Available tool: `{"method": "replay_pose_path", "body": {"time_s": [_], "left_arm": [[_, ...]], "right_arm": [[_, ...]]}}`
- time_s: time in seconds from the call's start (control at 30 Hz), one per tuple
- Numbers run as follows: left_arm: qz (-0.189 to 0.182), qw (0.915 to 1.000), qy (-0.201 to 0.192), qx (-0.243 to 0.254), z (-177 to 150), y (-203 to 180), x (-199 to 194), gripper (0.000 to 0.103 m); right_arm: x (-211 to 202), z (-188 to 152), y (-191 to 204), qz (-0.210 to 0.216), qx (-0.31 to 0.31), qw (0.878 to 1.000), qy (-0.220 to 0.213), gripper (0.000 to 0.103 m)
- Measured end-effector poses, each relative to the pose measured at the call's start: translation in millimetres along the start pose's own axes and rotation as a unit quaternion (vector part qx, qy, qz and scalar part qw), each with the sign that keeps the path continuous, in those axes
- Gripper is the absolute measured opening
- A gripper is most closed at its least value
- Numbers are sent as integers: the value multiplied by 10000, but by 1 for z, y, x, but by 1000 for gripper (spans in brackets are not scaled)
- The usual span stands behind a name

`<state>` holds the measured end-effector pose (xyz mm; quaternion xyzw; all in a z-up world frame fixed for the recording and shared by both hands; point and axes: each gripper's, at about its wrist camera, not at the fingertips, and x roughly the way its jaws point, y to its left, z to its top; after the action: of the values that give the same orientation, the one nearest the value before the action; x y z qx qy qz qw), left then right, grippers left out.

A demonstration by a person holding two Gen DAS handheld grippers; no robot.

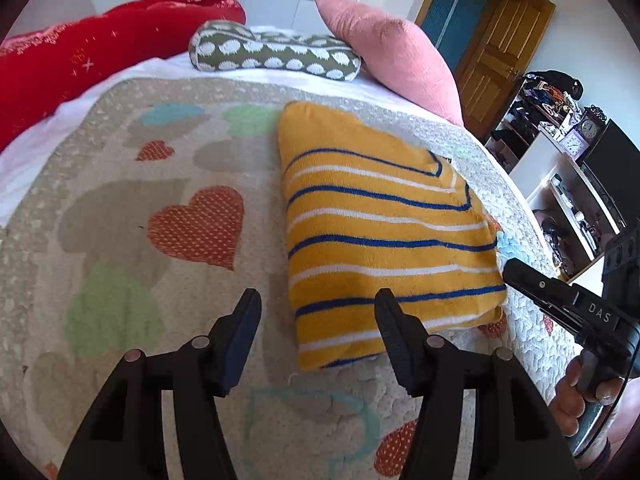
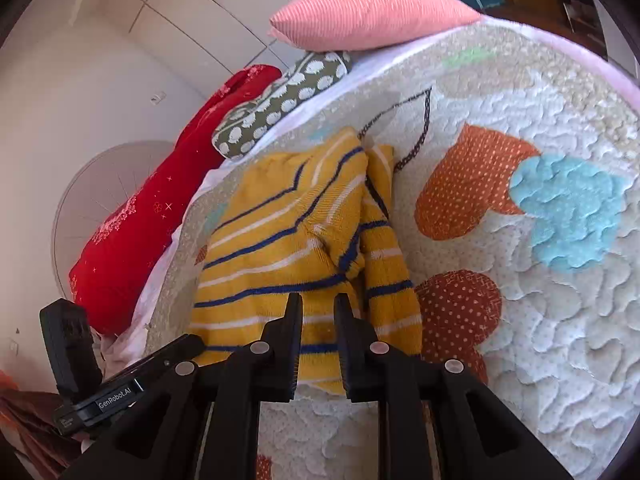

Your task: Fold small clothes

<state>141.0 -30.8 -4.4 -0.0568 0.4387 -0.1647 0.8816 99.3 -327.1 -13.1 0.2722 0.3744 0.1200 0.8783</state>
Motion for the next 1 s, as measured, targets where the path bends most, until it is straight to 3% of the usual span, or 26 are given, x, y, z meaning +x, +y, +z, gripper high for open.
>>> {"method": "replay_pose_path", "body": {"time_s": [0.13, 0.23, 0.4, 0.43, 0.5, 0.6, 0.77, 0.9, 1.0], "left_arm": [[526, 9961, -697, 105, -21, -5, -49, 67], [1029, 9858, -1318, 168, -38, -12, -87, 79], [1441, 9644, -2216, 124, -61, -21, -147, 102], [1504, 9597, -2368, 134, -64, -24, -158, 103], [1626, 9511, -2624, 141, -70, -31, -177, 103], [1774, 9463, -2702, 92, -72, -39, -195, 103], [1716, 9515, -2552, 9, -79, -49, -197, 103], [1734, 9556, -2358, 331, -87, -60, -182, 103], [1625, 9637, -2064, 470, -92, -64, -166, 103]], "right_arm": [[-36, -26, 25, -420, -640, 9966, -314, 22], [-60, -47, 37, -671, -934, 9920, -529, 26], [-98, -73, 51, -689, -905, 9890, -945, 47], [-105, -78, 57, -734, -966, 9871, -1041, 50], [-117, -87, 69, -885, -1138, 9815, -1259, 64], [-133, -100, 85, -1110, -1385, 9713, -1586, 78], [-145, -114, 100, -1596, -1693, 9523, -1975, 98], [-139, -120, 100, -2051, -1804, 9403, -2032, 100], [-130, -120, 90, -2090, -1686, 9451, -1862, 100]]}}
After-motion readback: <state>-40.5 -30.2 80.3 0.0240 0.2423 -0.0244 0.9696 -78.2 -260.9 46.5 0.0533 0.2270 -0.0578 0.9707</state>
